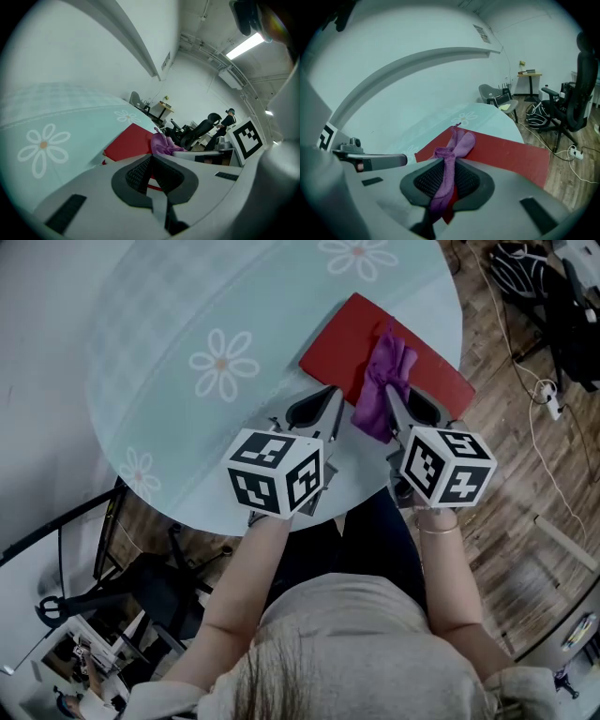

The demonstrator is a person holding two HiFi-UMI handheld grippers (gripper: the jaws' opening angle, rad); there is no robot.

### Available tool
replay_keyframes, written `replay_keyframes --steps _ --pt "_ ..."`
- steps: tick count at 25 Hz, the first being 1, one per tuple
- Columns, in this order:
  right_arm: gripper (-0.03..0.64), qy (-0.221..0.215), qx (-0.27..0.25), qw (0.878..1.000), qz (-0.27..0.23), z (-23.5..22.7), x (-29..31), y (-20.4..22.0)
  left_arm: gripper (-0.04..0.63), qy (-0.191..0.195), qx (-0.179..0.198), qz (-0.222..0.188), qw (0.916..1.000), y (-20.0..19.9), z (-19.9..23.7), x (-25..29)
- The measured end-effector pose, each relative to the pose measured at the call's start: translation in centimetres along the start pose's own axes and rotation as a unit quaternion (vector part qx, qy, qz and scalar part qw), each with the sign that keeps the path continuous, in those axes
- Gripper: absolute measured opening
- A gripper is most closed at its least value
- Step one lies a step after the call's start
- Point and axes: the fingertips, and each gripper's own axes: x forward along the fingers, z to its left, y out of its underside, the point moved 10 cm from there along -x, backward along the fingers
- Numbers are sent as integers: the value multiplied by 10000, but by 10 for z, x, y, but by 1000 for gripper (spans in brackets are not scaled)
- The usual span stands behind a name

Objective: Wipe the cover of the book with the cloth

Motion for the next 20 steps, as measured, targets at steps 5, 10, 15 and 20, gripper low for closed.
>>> replay_keyframes --steps 5,10,15,20 --pt "71 158 72 9998 -69 -8 -12 7 18 166 137 117 9997 4 -13 7" --pt "71 306 220 9992 -161 -16 -26 14 18 382 280 274 9985 9 -28 15" --pt "71 453 308 9982 -225 -23 -40 20 18 579 408 384 9967 11 -38 21" --pt "71 597 454 9967 -298 -30 -53 25 18 813 551 475 9940 11 -51 27"
